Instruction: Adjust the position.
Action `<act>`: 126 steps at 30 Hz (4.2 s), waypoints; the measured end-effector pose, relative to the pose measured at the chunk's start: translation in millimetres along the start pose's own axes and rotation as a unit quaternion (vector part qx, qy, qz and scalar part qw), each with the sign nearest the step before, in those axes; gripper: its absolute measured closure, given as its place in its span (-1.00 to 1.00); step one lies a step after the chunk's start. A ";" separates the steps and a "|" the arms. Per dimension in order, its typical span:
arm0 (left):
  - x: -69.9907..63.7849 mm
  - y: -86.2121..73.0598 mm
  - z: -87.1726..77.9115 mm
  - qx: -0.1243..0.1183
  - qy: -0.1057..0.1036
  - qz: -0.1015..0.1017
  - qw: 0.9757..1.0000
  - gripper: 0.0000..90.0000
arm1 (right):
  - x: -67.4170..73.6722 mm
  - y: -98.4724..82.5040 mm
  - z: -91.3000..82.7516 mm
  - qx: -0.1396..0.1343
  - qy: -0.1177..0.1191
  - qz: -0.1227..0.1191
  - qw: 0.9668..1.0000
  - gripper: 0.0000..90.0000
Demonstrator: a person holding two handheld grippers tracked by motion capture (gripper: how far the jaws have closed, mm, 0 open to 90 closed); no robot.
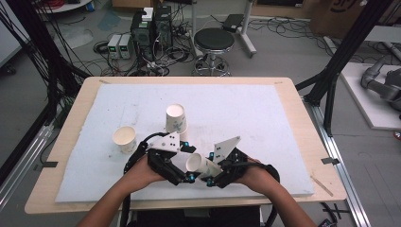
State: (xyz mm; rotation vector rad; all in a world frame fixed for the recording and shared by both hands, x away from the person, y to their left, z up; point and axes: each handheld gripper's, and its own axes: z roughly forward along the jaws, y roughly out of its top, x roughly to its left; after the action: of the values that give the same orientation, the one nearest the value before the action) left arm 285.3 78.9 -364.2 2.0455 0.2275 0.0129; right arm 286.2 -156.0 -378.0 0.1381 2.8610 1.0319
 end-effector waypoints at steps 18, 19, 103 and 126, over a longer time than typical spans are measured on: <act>1.9 -1.2 10.4 0.042 -0.028 0.008 0.999 -0.38 | 1.5 9.7 2.5 0.049 0.016 -0.018 0.999 -0.17; 2.0 -1.0 10.9 0.042 -0.028 0.008 0.999 -0.36 | 1.8 9.9 3.1 0.052 0.015 -0.019 0.998 -0.17; -9.9 -42.8 -14.5 -0.178 -0.025 -0.017 0.984 -0.18 | 15.9 -58.8 -10.6 -0.254 0.004 0.086 0.963 -0.54; -8.5 -45.5 -8.3 -0.201 -0.052 -0.033 0.978 -0.18 | 11.6 -62.9 -13.8 -0.311 0.053 0.092 0.945 -0.23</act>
State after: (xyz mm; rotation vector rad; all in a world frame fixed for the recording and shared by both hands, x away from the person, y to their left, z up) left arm 268.9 105.3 -399.6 1.6302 0.2088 -0.0821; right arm 269.8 -211.5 -408.4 0.3055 2.4837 1.9689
